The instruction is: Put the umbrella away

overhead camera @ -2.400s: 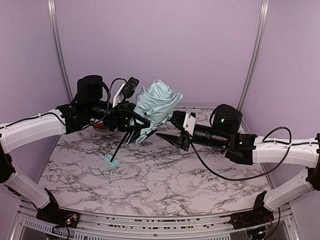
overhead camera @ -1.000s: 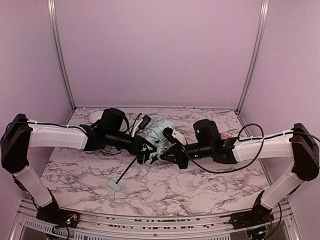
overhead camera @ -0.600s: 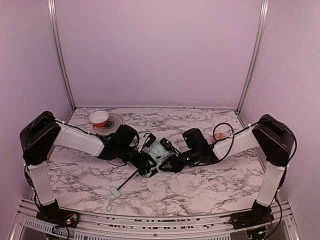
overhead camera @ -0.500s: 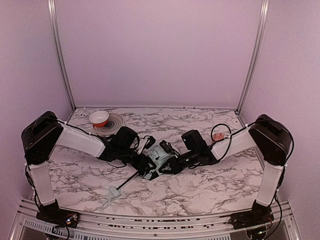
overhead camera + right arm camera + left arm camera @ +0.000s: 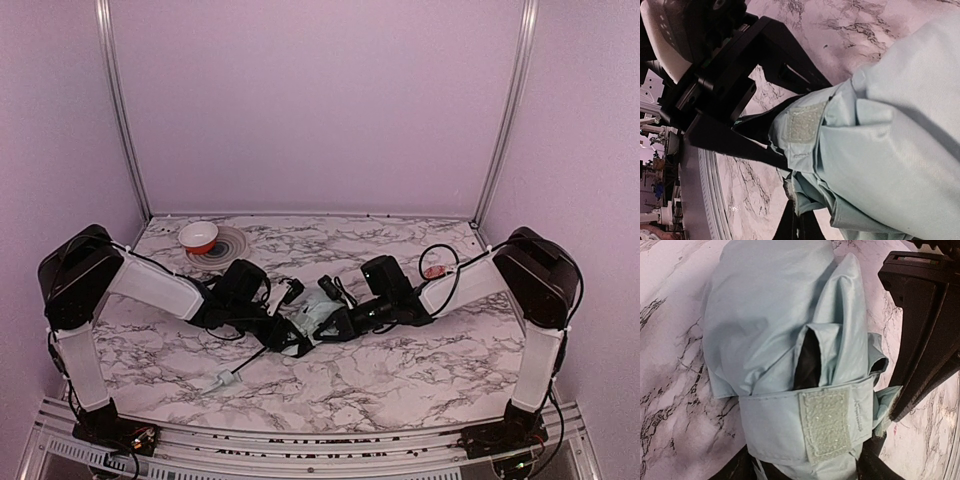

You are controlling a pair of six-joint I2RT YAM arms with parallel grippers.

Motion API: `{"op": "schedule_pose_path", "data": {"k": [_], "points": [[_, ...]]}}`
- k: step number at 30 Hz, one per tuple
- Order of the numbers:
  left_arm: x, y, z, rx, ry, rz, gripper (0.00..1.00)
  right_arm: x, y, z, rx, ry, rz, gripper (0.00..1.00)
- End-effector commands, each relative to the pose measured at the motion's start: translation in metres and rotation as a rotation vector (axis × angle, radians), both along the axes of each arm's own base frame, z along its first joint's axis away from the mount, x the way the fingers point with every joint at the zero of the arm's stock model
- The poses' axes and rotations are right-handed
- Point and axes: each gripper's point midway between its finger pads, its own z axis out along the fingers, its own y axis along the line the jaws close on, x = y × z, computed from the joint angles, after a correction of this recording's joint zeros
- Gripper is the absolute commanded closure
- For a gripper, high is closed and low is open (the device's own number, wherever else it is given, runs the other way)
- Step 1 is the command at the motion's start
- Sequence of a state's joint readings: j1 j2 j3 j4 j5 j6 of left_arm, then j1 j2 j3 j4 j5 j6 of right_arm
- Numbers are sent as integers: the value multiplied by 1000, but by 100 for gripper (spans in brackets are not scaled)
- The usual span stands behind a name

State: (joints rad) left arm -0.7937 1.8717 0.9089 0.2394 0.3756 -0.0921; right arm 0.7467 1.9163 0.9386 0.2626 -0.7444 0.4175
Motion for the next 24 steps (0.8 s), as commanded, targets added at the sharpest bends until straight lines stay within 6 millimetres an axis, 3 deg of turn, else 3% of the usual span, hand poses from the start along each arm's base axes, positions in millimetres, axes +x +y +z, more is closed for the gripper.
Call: {"op": "schedule_pose_path", "data": {"k": [1,4,5,9,15,20,24], "points": [[-35,23,-48,127,157,-30,58,13,8,26,57,-65,2,100],[-35,28,-54,163,174,-11,97,12,7,29,49,-69,12,100],[-32,30,-55,178,172,5,100,11,4,28,43,-67,14,100],[-9,39,-47,207,127,92,100,-2,-12,17,-10,-51,25,100],[39,56,-3,238,-54,209,100,-23,-42,-5,-102,-42,43,100],[59,84,4,406,-202,240,100,-34,-60,-22,-173,-30,61,100],[65,101,-2,521,-262,238,100,-35,-60,-18,-181,-29,76,100]]}}
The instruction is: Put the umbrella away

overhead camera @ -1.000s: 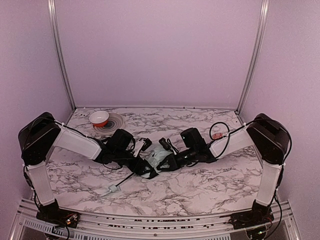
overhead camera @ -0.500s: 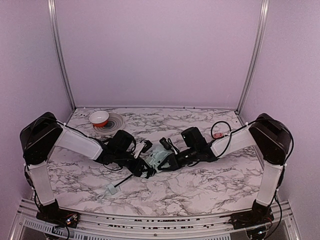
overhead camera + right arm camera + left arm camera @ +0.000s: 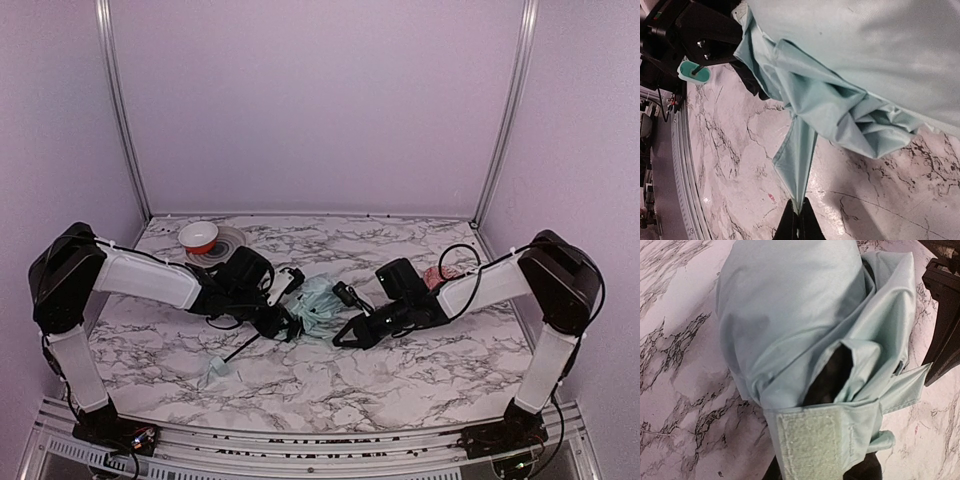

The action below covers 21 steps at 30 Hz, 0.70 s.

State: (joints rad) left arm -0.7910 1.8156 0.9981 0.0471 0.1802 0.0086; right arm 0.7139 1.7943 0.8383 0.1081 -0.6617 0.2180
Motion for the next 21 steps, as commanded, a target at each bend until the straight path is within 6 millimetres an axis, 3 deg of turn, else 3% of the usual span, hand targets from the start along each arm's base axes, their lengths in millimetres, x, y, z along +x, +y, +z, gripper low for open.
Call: {"op": "schedule_pose_path", "data": {"k": [1,3,6,9,14,21], "points": [[38,84,-24,377,-144,190,100,-24,-13,1,-42,87,58,100],[34,82,-32,417,-156,166,100,-27,5,25,35,82,107,100],[25,71,-43,453,-169,116,100,-30,33,88,259,75,186,100],[15,60,-53,462,-161,79,100,-12,45,129,392,58,155,100],[-9,32,-59,433,-149,-21,100,12,65,147,472,76,118,100],[-35,7,-67,384,-107,-147,100,51,73,163,595,86,-12,100]]}}
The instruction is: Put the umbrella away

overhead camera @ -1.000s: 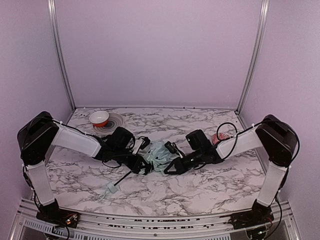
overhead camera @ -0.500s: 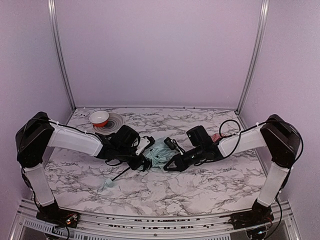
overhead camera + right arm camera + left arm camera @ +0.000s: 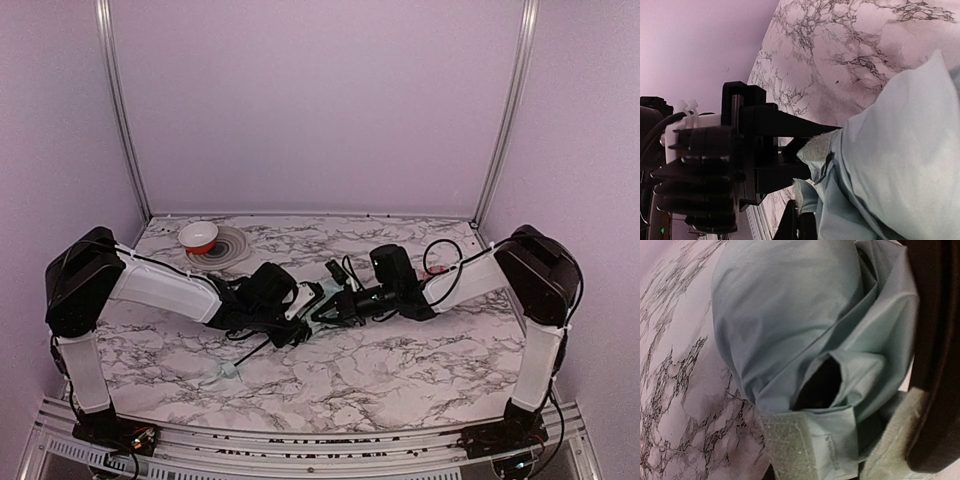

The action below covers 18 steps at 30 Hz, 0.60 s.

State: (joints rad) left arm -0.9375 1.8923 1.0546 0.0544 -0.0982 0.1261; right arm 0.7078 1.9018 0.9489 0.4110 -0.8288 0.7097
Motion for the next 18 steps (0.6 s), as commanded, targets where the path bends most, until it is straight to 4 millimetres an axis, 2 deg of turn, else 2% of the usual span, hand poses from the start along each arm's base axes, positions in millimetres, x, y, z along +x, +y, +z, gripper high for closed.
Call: {"op": "schedule_pose_path", "data": {"k": [1,5,10,12,18], "points": [[-33,27,-53,196,111,-77,100,27,26,111,327,-204,9,100],[-45,16,-51,170,134,-148,100,43,27,109,333,-198,-76,100],[-62,5,-60,185,157,-222,100,60,35,112,351,-152,-127,100],[-64,1,-58,181,156,-233,100,67,36,101,311,-115,-162,100],[-68,4,-62,202,159,-243,100,84,22,37,59,-33,-290,100]]}}
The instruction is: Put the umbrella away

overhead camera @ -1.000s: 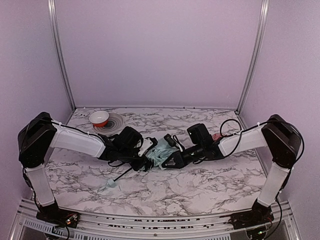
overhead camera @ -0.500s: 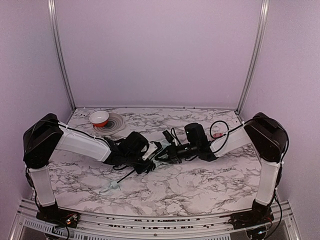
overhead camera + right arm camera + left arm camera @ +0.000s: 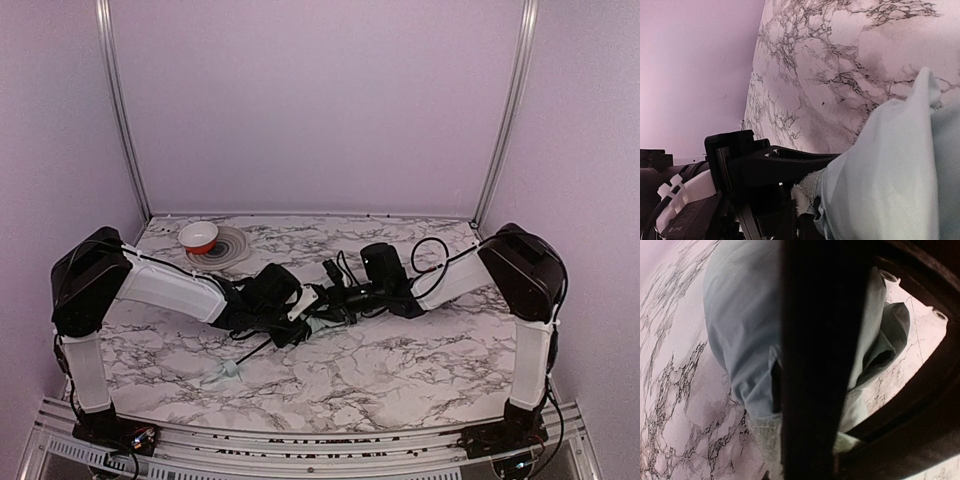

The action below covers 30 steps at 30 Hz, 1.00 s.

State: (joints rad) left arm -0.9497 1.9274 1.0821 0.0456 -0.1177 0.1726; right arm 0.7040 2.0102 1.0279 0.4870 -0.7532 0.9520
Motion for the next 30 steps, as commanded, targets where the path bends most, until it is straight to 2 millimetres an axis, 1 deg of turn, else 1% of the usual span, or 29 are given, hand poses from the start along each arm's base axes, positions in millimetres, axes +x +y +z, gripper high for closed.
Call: {"op": "schedule_pose_path", "data": {"k": [1,2,4,9,10,14,16,19,22,23,25,28,30], "points": [[-70,10,-56,166,188,-205,100,53,4,45,8,-195,-162,99],[-71,10,-56,164,193,-209,100,54,2,42,-3,-191,-177,97],[-73,11,-57,168,196,-213,100,57,2,45,-3,-197,-194,90],[-74,9,-57,160,206,-215,100,73,5,49,-11,-208,-240,84],[-74,8,-58,157,210,-213,100,74,6,49,-8,-204,-244,82],[-76,6,-59,146,227,-211,100,75,5,46,0,-179,-264,71],[-76,6,-60,144,232,-213,100,75,6,52,31,-169,-270,69],[-76,3,-54,133,222,-228,100,75,8,66,79,-166,-278,68],[-79,-2,-44,100,204,-275,100,76,7,83,101,-196,-286,73],[-81,-2,-41,94,198,-294,100,76,5,85,90,-204,-288,75],[-83,-2,-38,91,188,-322,100,74,2,81,59,-207,-285,77],[-82,-2,-34,86,174,-340,100,64,0,68,22,-198,-247,79],[-81,-4,-32,85,165,-347,100,58,-1,56,-35,-203,-204,79]]}}
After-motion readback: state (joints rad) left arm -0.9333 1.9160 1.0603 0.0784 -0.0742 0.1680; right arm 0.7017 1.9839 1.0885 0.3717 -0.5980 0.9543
